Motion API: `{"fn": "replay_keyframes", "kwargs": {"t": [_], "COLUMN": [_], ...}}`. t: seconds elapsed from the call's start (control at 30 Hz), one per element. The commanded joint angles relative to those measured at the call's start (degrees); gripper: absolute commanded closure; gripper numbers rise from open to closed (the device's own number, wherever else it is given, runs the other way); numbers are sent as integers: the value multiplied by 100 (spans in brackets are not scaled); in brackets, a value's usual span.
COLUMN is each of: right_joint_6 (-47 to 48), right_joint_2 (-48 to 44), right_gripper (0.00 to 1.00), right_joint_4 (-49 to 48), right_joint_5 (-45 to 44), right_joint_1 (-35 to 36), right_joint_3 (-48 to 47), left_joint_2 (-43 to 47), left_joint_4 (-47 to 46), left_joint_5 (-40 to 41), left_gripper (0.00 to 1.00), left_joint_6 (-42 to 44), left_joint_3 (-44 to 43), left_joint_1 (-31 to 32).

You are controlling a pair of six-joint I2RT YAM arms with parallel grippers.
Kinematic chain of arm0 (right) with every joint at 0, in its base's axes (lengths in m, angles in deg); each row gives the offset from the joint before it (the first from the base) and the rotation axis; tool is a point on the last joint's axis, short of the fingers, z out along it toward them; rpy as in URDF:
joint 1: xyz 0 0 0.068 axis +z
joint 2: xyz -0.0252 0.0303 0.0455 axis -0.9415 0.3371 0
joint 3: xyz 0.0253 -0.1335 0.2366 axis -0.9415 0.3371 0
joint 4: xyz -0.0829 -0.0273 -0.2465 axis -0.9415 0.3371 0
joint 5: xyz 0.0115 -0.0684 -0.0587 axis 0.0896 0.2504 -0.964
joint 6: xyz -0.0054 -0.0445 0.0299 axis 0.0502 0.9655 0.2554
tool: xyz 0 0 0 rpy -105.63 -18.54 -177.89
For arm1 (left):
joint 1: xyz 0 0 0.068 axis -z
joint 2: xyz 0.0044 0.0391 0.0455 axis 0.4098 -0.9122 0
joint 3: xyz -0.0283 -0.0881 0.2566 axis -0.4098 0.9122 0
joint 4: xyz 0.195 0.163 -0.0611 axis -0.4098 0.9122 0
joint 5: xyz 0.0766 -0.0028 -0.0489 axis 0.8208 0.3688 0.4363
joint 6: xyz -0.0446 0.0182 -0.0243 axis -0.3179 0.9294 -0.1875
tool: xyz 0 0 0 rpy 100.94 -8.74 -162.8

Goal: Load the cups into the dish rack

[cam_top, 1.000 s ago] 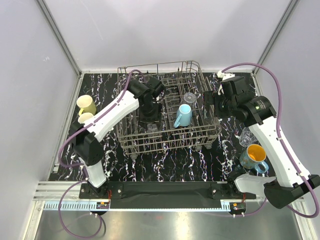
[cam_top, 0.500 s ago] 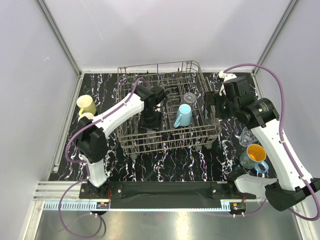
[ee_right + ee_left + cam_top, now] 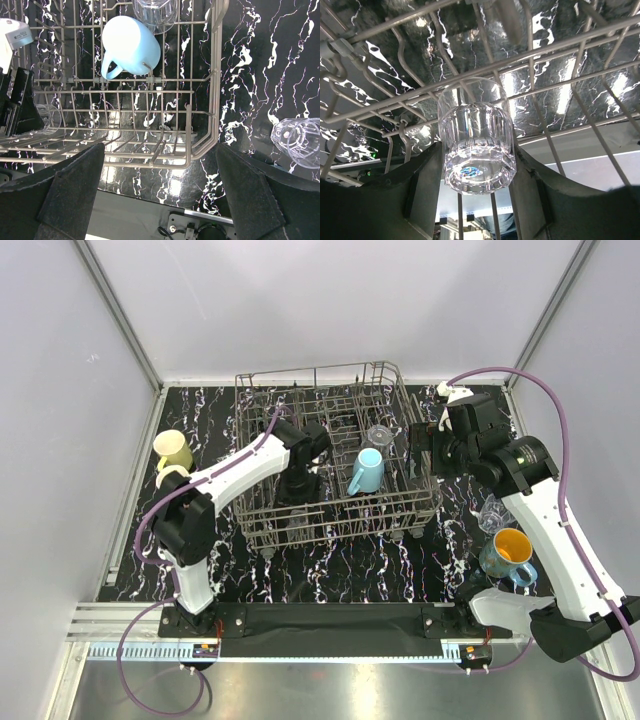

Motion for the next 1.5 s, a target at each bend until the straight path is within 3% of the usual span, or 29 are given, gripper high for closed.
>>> {"fn": "replay_keyframes", "kwargs": {"t": [0.0,0.13,0.37,0.73,0.93,1.2,1.47], "right_joint_6": [91,91,91,64,-6,-129,-507], "right_joint_2": [-84,-75,-31,109,189,417,566], "right_gripper": [0,0,0,0,0,0,0], "right_joint_4": [-162,-171,-162,-92,-13,-57,-172], "right_joint_5": [94,121,182,209,147,-151,-976], "right_joint_1": [-16,-16,-16,-16,-16,-16,-7], "right_joint_3": [-85,-67,-76,-164,-252,-217,-471], "left_joint_2": [284,337,407,635,794,1153,2926], "left_joint_4": [-6,-94,-111,-41,134,320,-1550], "left_joint_5": [120,226,349,551,683,1631,2141], "left_gripper": [93,81,44,14,10,11,14], "left_joint_6": [55,37,28,-7,-7,63,318], "left_joint_3": [136,268,400,312,-188,-1076,11], "left_joint_1": [18,18,18,18,18,0,-175]}}
